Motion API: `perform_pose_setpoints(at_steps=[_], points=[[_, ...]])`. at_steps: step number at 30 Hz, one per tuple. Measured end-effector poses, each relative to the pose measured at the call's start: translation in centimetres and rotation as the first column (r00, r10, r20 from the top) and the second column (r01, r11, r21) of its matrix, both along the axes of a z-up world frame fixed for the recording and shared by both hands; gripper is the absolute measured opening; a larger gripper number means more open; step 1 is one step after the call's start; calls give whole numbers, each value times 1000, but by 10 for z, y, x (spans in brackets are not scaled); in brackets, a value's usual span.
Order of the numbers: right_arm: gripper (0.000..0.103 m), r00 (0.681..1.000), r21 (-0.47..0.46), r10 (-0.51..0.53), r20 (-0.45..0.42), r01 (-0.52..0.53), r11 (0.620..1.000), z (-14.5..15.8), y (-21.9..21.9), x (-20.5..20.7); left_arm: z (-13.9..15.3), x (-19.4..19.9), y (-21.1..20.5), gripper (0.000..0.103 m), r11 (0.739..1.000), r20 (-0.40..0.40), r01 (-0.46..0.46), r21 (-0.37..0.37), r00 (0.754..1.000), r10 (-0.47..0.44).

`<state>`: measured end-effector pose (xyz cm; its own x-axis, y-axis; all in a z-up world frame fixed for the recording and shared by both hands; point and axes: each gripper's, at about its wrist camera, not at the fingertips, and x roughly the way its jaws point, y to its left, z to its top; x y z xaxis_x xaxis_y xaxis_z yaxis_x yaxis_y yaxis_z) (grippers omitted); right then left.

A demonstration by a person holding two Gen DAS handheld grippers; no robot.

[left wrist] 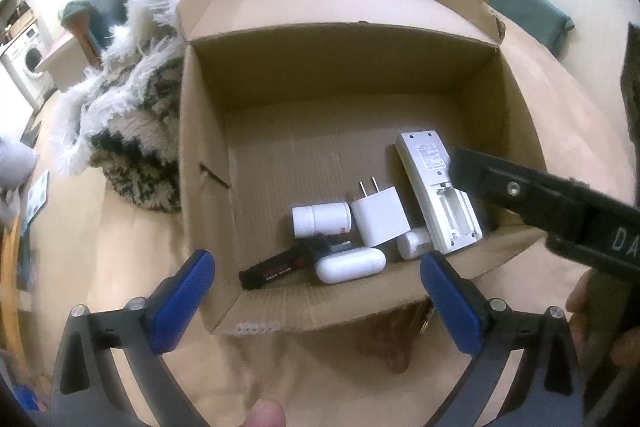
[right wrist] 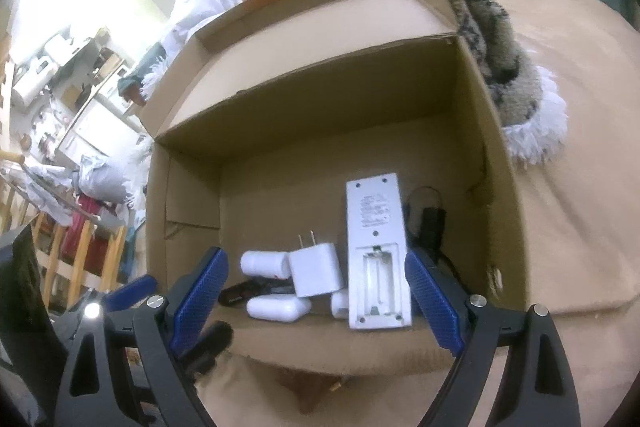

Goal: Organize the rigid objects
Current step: 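Withdraw both tools toward the pink toe separator and AA battery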

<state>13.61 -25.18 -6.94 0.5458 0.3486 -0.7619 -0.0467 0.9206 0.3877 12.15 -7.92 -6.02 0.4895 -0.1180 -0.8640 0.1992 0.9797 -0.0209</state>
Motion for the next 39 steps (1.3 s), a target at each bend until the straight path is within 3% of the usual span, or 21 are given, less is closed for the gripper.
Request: perform_pose_setpoints(at_steps=[9,27,33,39], points=[[95,999,-74,-41,25,42,996,7,-3,-21,5,-23,16,103,999,5,-38,-23,999,38],[95,1000,-47,-6,-4,6,999,1,14,-54,-17,-50,53,102,988,-88,-155,-10,984,154],[95,993,-19,-27,-115,25,1000,-17,9,-71,-34,-51,67,102,978,-170,-206,-35,966,197],[95,971,114,-71,-231,99,989,-39,-14,-71,-54,-45,57,102,986,-229,-167,-21,961,158]])
